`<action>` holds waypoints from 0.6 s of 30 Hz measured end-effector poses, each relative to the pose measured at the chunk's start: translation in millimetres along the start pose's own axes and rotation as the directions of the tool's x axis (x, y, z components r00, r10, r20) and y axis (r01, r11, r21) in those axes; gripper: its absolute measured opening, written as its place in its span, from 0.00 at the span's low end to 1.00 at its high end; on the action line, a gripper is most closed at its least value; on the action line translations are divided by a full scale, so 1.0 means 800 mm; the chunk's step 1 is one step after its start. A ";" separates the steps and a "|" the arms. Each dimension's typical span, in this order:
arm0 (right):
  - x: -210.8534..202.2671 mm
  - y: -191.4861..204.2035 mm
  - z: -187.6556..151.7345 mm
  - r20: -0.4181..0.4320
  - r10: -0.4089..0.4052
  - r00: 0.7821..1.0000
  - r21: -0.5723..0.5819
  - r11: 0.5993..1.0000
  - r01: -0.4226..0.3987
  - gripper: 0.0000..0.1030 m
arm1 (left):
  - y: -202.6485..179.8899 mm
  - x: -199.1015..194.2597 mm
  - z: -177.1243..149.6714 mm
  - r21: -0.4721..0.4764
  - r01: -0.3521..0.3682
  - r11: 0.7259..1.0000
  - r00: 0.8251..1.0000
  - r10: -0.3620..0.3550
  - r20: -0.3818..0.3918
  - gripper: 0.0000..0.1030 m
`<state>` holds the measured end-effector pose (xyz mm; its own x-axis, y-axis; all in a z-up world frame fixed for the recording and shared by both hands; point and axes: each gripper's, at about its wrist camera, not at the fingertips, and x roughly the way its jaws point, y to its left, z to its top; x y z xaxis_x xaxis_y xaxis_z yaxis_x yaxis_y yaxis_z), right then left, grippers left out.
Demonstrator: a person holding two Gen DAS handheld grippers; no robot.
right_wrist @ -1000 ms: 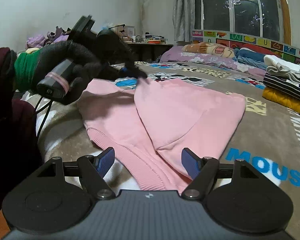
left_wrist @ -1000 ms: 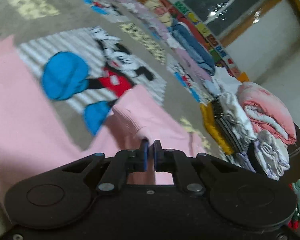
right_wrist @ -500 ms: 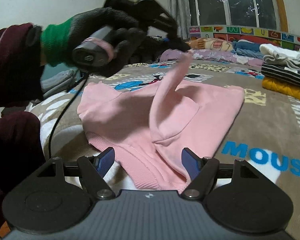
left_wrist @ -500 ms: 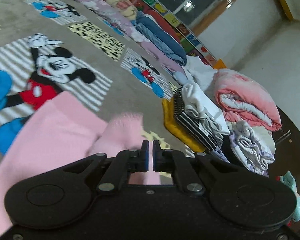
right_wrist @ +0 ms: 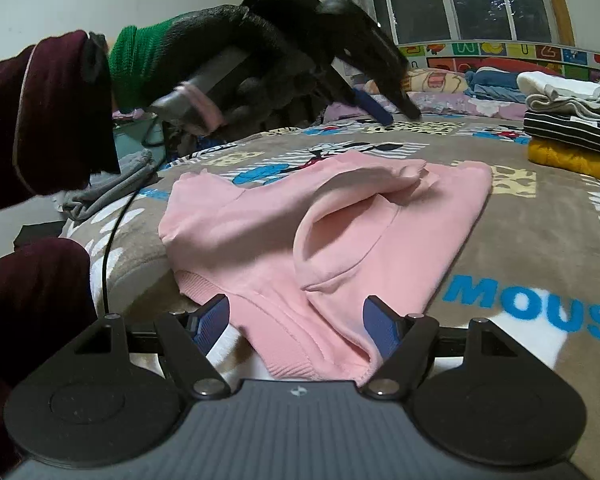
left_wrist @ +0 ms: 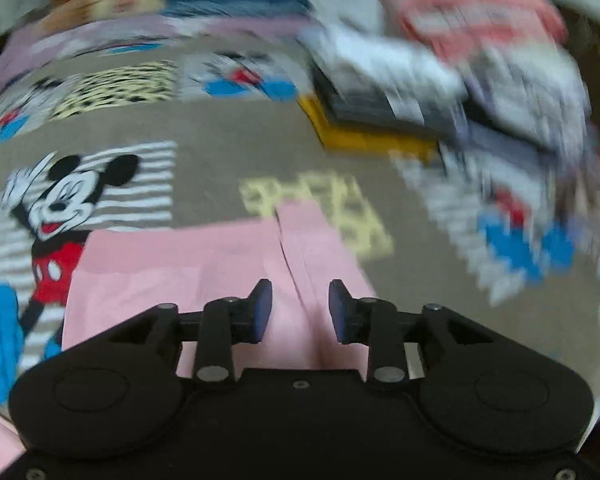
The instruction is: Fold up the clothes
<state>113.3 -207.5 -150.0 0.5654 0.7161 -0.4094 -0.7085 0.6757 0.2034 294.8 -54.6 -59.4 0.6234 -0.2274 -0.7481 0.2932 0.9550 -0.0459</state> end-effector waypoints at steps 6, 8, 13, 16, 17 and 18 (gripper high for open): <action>0.001 0.002 0.000 -0.002 -0.002 1.000 -0.001 1.000 0.002 0.72 | -0.011 0.044 -0.012 0.090 -0.065 0.994 0.990 0.075 -0.121 0.29; 0.001 0.002 -0.001 -0.003 -0.003 1.000 -0.002 1.000 0.003 0.72 | -0.012 0.055 -0.011 0.092 -0.091 0.992 0.986 0.103 -0.134 0.31; 0.001 0.001 -0.001 -0.003 -0.003 1.000 -0.001 1.000 0.003 0.72 | -0.010 0.073 -0.009 0.072 -0.146 0.987 0.977 0.155 -0.147 0.15; 0.002 0.001 -0.001 -0.002 -0.002 1.000 -0.001 1.000 0.002 0.72 | -0.004 0.068 -0.007 0.023 -0.155 0.988 0.980 0.157 -0.122 0.03; 0.002 0.001 -0.001 -0.003 -0.001 1.000 -0.001 1.000 0.001 0.72 | -0.001 0.064 -0.006 0.002 -0.153 0.988 0.982 0.152 -0.111 0.03; 0.003 0.000 -0.001 -0.003 0.000 1.000 0.000 1.000 0.000 0.72 | 0.001 0.060 -0.004 -0.015 -0.153 0.988 0.984 0.151 -0.099 0.03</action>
<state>113.9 -205.9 -151.1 0.5645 0.7154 -0.4118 -0.7083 0.6760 0.2033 322.3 -64.1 -97.4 0.5861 -0.0606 -0.8080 0.1836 0.9812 0.0596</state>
